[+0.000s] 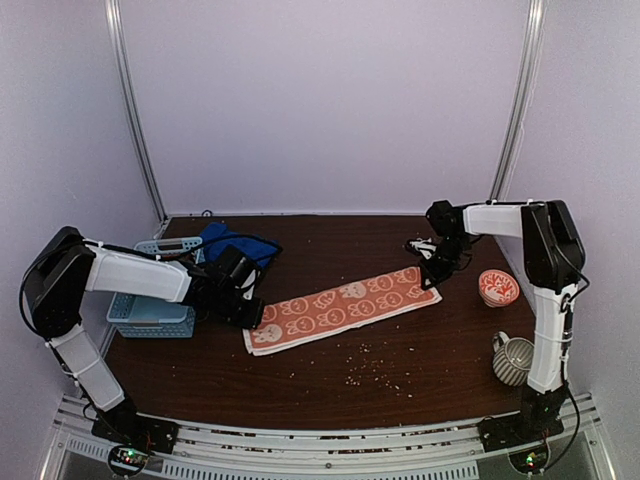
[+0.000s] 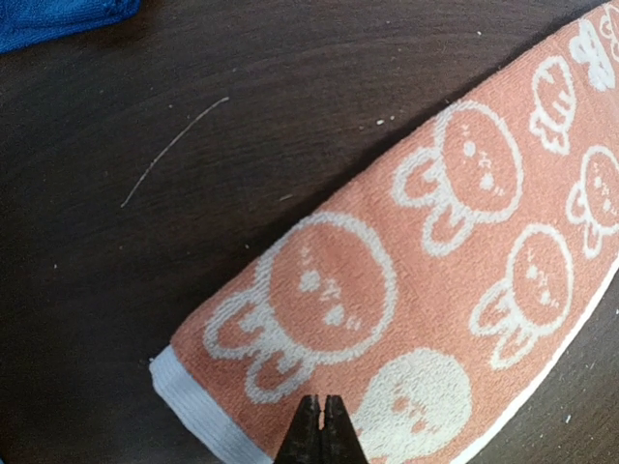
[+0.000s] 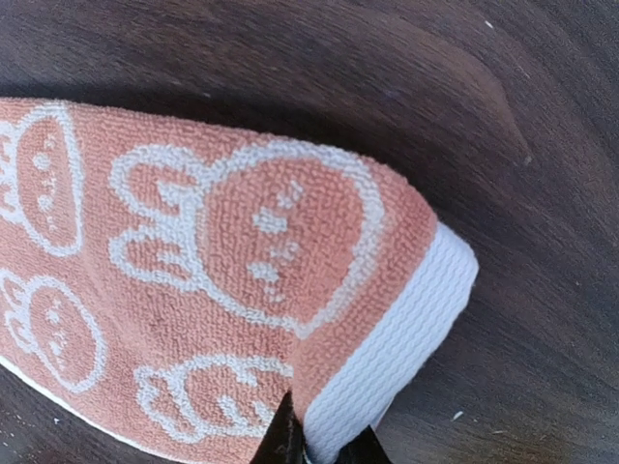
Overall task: Roll the towels
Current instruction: Pick up the towel from the center of the board, then fold the towel at the center of the board.
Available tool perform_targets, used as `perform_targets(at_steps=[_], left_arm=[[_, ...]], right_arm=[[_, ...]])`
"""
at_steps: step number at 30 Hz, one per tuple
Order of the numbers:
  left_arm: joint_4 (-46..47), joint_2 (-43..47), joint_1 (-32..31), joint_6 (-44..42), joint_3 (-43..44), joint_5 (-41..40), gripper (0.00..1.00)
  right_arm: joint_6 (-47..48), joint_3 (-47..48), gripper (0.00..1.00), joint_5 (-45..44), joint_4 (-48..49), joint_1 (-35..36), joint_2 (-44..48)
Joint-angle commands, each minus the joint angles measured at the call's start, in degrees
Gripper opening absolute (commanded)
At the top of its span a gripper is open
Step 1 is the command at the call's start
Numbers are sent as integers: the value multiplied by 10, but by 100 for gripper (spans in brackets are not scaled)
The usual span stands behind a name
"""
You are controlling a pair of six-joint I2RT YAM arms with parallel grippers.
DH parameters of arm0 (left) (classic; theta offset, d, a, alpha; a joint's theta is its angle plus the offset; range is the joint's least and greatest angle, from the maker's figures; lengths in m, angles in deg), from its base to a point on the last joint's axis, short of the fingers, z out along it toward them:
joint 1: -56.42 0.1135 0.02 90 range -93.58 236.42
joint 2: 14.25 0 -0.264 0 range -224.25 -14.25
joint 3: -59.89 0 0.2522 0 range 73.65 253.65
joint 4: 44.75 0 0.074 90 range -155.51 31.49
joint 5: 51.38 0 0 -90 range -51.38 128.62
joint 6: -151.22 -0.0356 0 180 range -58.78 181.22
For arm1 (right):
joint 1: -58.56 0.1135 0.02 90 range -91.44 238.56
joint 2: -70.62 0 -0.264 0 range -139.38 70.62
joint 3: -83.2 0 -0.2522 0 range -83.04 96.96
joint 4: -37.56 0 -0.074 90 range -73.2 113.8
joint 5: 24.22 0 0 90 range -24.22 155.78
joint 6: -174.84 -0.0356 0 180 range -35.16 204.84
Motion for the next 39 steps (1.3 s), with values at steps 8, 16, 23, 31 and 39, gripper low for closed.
perform_targets(at_steps=[8, 16, 23, 31, 39], left_arm=[[2, -6, -2, -13, 7, -7, 0], [-15, -9, -2, -17, 18, -16, 0], [-44, -7, -2, -27, 25, -48, 0], [-32, -33, -1, -9, 27, -24, 0], [-33, -53, -1, -4, 36, -14, 0]], right_arm=[[23, 94, 0, -13, -83, -80, -2], [29, 115, 0, 108, -122, -79, 16], [58, 96, 0, 192, -151, -51, 34], [80, 131, 1, 269, -197, -12, 19], [48, 151, 1, 314, -185, 35, 1]])
